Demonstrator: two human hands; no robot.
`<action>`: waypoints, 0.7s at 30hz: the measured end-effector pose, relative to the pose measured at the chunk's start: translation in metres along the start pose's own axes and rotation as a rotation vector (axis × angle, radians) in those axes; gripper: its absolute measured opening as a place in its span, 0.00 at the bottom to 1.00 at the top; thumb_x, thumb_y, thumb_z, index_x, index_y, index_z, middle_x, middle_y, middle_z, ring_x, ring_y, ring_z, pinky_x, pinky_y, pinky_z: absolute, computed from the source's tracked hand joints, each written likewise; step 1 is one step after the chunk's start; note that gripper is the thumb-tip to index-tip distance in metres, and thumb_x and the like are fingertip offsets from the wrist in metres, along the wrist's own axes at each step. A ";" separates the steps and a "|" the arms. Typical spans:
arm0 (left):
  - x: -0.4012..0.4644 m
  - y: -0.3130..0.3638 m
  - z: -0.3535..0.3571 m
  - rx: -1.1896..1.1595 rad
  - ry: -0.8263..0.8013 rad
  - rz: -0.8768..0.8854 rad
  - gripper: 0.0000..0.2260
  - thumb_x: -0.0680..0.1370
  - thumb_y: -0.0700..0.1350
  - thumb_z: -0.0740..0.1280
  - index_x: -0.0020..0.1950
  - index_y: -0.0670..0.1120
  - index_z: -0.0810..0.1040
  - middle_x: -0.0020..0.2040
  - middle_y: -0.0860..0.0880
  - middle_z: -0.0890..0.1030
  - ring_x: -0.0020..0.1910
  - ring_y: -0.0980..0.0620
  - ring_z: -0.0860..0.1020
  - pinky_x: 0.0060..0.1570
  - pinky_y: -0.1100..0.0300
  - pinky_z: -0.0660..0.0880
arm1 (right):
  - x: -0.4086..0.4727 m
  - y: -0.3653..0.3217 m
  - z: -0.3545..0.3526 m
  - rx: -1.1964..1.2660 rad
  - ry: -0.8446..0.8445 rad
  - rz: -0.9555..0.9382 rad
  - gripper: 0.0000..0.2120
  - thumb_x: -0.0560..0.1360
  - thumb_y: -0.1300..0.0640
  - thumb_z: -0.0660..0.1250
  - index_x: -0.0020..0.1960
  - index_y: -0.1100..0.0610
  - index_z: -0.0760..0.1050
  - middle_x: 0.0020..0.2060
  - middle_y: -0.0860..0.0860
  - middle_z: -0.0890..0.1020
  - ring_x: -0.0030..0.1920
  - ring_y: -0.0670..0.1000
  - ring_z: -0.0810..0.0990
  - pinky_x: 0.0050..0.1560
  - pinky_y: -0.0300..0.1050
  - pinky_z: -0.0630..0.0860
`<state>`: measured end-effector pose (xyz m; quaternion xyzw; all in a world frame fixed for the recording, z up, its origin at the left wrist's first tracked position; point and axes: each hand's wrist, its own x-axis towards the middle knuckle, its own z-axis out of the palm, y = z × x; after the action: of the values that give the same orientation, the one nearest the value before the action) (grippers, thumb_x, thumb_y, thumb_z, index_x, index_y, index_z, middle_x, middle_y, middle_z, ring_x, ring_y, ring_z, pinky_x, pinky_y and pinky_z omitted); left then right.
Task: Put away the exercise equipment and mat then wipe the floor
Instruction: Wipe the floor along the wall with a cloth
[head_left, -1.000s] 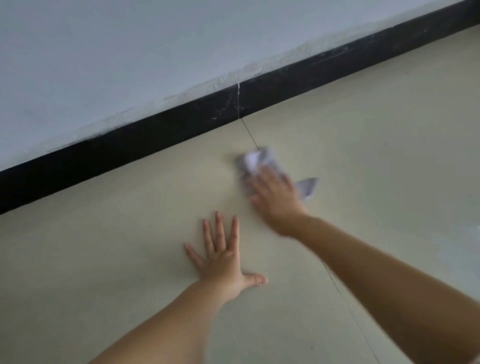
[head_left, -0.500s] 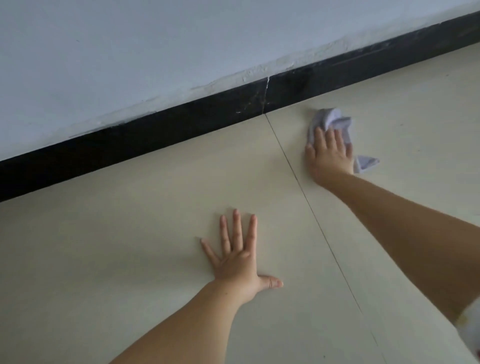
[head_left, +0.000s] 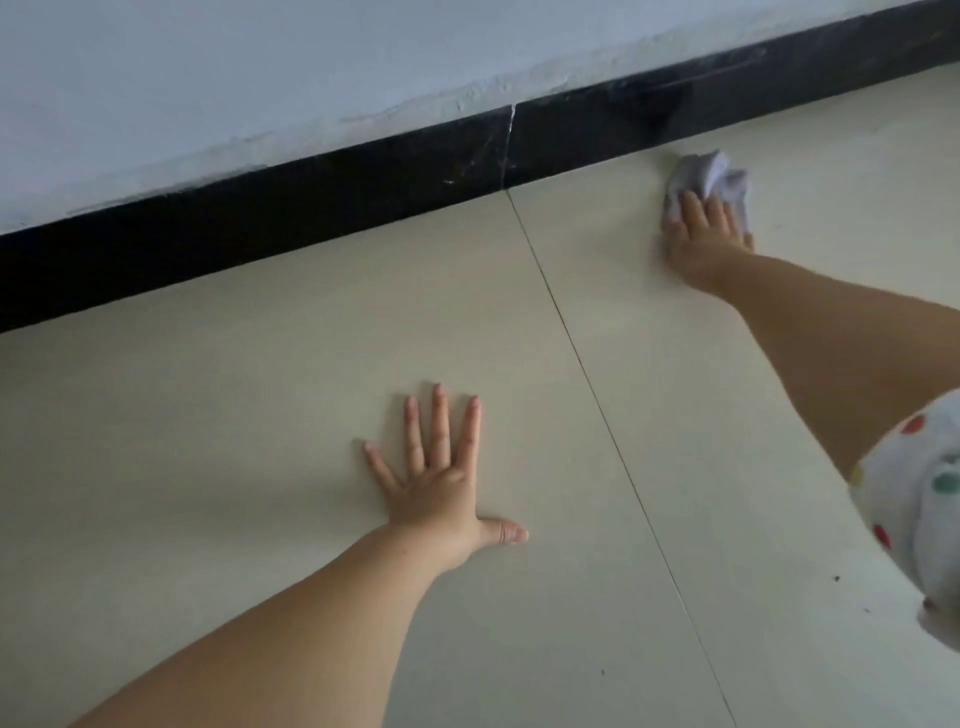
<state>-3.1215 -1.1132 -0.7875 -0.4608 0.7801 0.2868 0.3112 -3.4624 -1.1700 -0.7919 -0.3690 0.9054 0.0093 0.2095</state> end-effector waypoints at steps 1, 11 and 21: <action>0.000 0.000 0.000 -0.001 0.000 0.002 0.60 0.62 0.71 0.69 0.59 0.58 0.16 0.61 0.51 0.13 0.63 0.45 0.18 0.62 0.28 0.33 | -0.008 0.001 0.001 0.004 -0.004 0.030 0.25 0.82 0.46 0.43 0.78 0.49 0.47 0.77 0.52 0.47 0.77 0.53 0.44 0.74 0.59 0.44; 0.000 0.000 0.002 0.013 0.043 0.006 0.60 0.61 0.73 0.67 0.61 0.56 0.17 0.63 0.50 0.15 0.69 0.43 0.22 0.64 0.27 0.38 | -0.157 0.030 0.070 -0.237 -0.066 -0.584 0.30 0.76 0.41 0.34 0.77 0.45 0.46 0.77 0.47 0.46 0.77 0.47 0.43 0.75 0.55 0.42; -0.001 -0.002 -0.002 -0.015 0.069 0.038 0.62 0.60 0.72 0.70 0.71 0.56 0.24 0.69 0.49 0.20 0.70 0.44 0.23 0.63 0.27 0.37 | -0.274 0.010 0.106 -0.147 -0.198 -0.253 0.34 0.75 0.34 0.31 0.77 0.49 0.35 0.75 0.50 0.33 0.71 0.49 0.26 0.70 0.53 0.29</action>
<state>-3.1195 -1.1154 -0.7858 -0.4579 0.7969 0.2823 0.2749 -3.2541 -0.9629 -0.7838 -0.4917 0.8235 0.0852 0.2698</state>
